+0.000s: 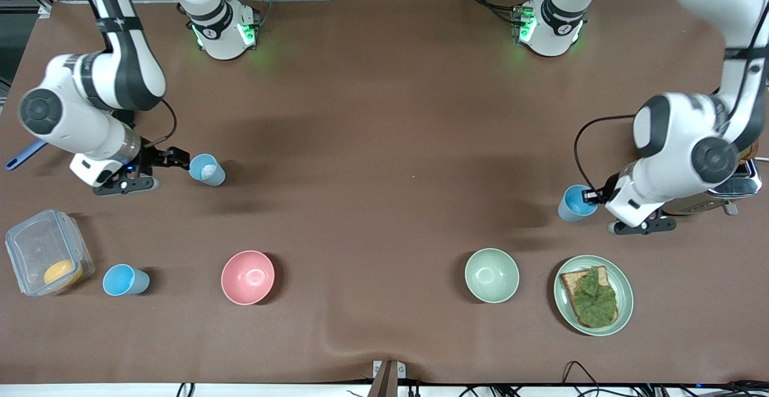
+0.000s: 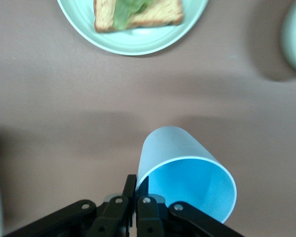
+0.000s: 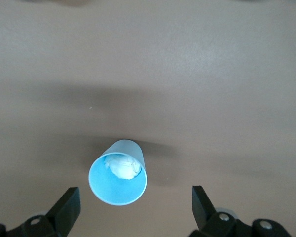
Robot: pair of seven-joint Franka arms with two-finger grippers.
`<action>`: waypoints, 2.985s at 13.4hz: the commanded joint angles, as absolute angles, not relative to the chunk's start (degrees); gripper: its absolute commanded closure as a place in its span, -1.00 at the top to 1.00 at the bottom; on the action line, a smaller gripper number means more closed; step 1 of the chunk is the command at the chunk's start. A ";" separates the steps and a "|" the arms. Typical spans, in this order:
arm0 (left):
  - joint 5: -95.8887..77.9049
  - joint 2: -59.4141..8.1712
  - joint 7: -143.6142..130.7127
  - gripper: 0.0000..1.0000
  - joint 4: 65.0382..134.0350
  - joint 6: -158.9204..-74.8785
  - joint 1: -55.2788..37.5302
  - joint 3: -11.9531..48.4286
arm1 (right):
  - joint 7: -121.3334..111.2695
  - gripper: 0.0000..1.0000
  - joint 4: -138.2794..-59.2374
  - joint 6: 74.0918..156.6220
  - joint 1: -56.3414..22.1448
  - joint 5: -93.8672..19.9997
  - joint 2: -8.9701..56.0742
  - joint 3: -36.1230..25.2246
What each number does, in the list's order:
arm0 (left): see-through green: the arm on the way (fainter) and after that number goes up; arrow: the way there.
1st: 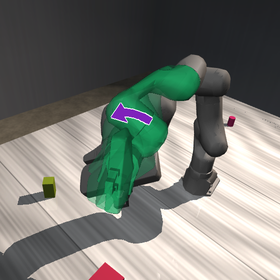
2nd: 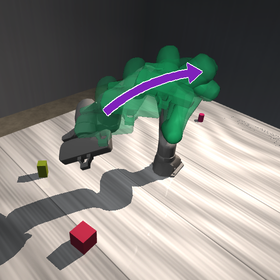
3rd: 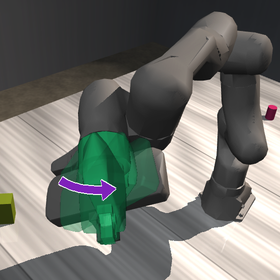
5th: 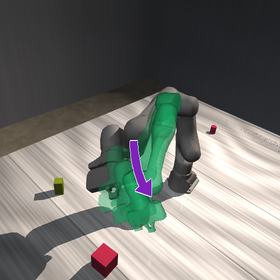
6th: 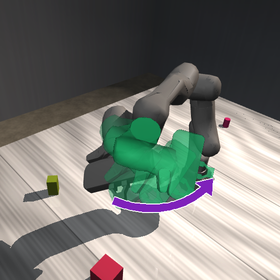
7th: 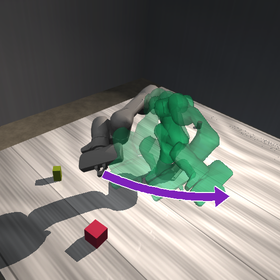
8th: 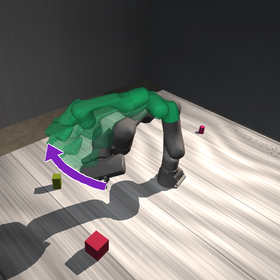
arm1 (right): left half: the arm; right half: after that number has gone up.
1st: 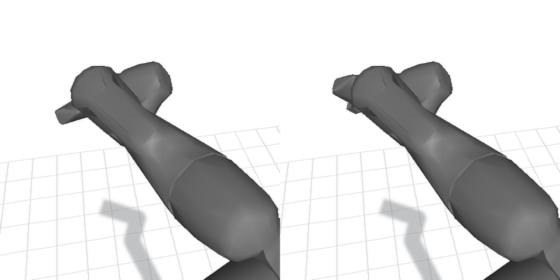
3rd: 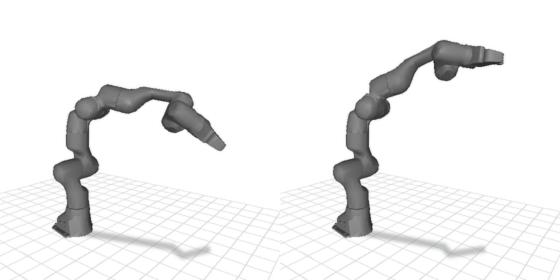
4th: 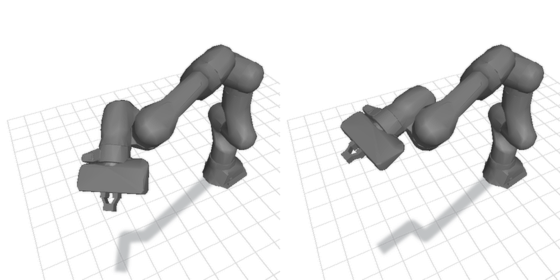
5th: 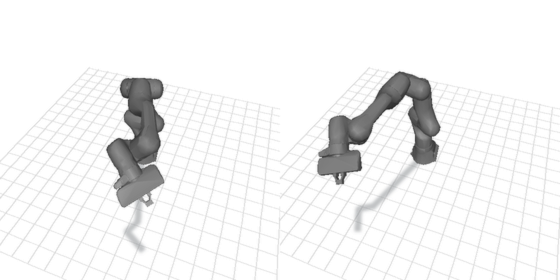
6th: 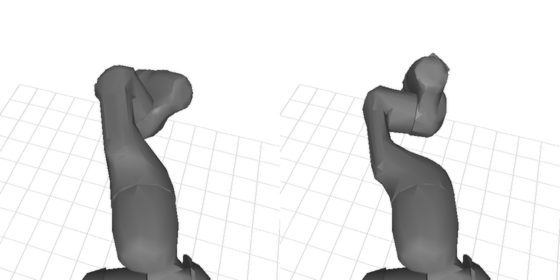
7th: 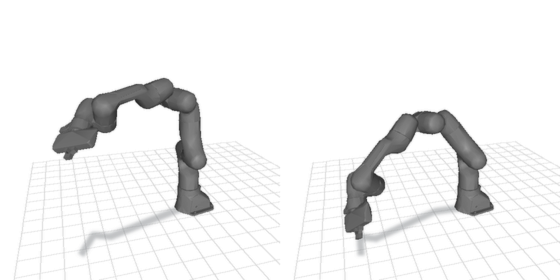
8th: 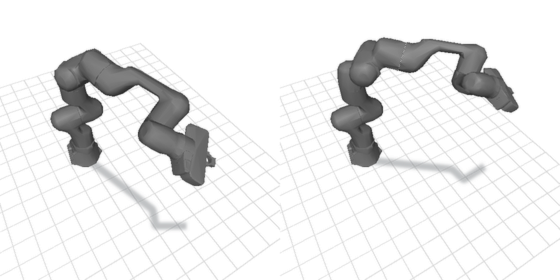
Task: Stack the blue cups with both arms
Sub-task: 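Lift the cup with the left gripper while the right gripper grasps its cup, then place the cup mid-table with the right gripper while the left gripper follows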
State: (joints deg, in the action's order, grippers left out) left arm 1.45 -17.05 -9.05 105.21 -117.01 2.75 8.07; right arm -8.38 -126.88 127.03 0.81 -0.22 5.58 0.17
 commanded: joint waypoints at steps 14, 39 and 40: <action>-2.01 -5.01 -8.97 -1.00 93.69 -92.81 2.37 15.29 | -12.13 -0.98 -133.95 140.10 1.15 -2.71 13.01 0.26; -2.46 -5.54 -9.31 -1.00 92.29 -92.90 1.93 15.38 | 44.91 -1.00 -107.76 139.22 -43.42 -7.12 27.86 0.17; -2.55 -5.54 -9.32 -1.00 92.29 -92.90 1.93 15.38 | 45.17 -1.00 -107.58 139.57 -43.68 -7.12 28.56 0.09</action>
State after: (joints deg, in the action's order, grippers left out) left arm -1.27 -5.16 -9.19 93.38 -93.27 2.04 15.34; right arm 43.85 -109.56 140.02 -43.28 -7.43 27.44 1.01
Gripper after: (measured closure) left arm 0.965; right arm 0.974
